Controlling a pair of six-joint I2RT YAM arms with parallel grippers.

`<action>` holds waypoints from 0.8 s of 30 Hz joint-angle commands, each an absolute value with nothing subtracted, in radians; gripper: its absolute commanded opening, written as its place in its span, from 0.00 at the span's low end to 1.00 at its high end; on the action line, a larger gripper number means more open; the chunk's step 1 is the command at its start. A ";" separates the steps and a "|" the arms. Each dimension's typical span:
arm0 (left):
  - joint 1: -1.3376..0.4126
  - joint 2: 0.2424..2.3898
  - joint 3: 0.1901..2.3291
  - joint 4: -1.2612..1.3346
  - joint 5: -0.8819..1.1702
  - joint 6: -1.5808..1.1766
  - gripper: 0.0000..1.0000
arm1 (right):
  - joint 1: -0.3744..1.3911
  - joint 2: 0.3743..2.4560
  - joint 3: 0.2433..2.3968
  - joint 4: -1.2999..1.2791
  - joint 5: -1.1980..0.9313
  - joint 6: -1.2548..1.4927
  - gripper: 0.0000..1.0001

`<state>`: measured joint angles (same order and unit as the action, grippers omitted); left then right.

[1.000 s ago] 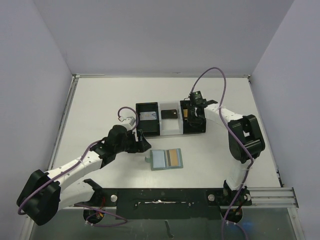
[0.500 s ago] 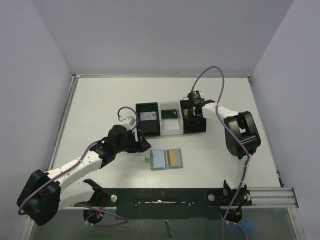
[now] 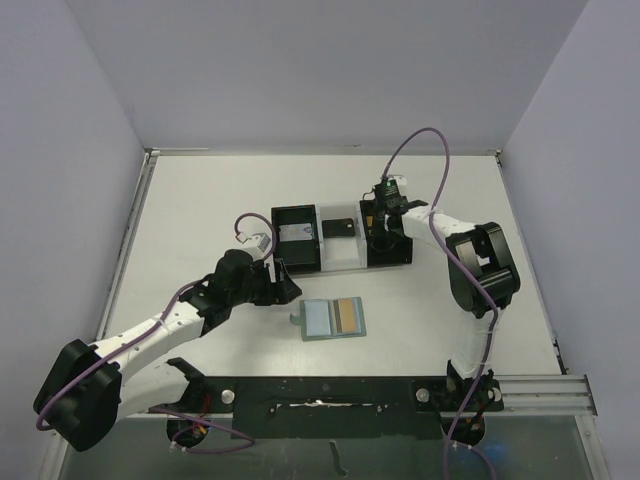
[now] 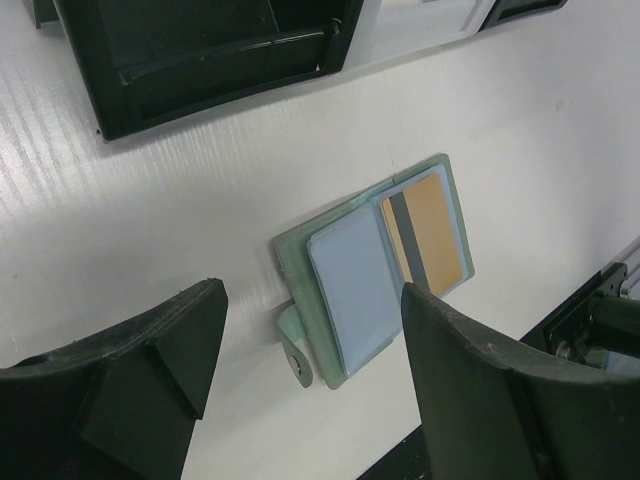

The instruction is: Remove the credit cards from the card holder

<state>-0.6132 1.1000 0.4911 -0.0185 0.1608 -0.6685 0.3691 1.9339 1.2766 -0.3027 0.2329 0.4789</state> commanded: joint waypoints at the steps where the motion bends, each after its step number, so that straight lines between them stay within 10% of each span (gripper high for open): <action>1: -0.607 1.082 0.523 0.021 0.173 -0.659 0.70 | 0.379 1.941 1.289 -0.288 0.302 0.463 0.29; 24: -0.601 1.071 0.567 0.034 0.113 -0.697 0.75 | 0.432 1.460 1.046 -0.190 0.455 0.422 0.59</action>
<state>-0.6113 1.0904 0.5095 -0.0162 0.1349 -0.6781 0.4156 1.6089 1.0927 -0.2836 0.3523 0.4377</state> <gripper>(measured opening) 0.738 0.571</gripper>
